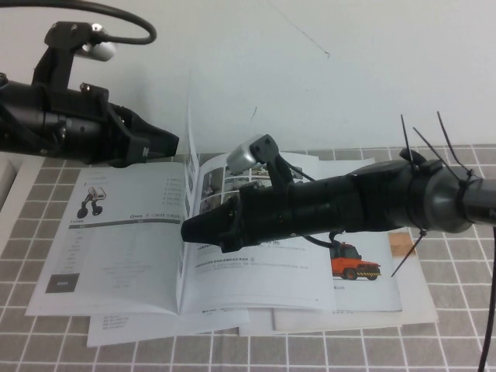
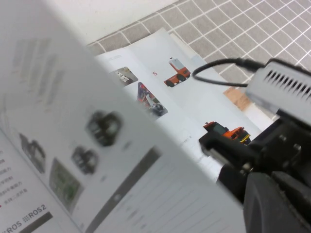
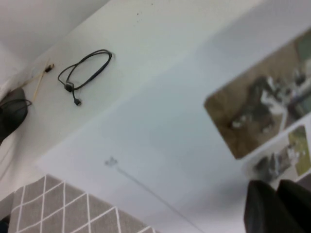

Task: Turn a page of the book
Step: Open the closed book

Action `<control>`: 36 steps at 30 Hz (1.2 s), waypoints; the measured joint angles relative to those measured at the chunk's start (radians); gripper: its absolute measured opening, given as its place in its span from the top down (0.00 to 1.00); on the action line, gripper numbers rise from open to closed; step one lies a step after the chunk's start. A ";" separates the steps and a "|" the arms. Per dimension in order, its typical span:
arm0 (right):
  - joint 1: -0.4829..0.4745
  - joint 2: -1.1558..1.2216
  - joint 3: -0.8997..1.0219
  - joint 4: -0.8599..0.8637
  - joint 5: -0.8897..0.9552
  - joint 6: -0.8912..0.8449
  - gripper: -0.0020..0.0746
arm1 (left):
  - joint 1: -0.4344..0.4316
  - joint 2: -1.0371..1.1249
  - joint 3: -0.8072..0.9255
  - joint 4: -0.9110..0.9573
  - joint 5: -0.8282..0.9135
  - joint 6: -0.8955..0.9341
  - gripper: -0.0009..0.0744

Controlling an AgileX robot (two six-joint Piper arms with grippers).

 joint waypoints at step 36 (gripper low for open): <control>-0.092 0.100 -0.051 -0.566 -0.081 0.546 0.91 | 0.000 0.446 0.000 0.442 -0.137 -0.294 0.99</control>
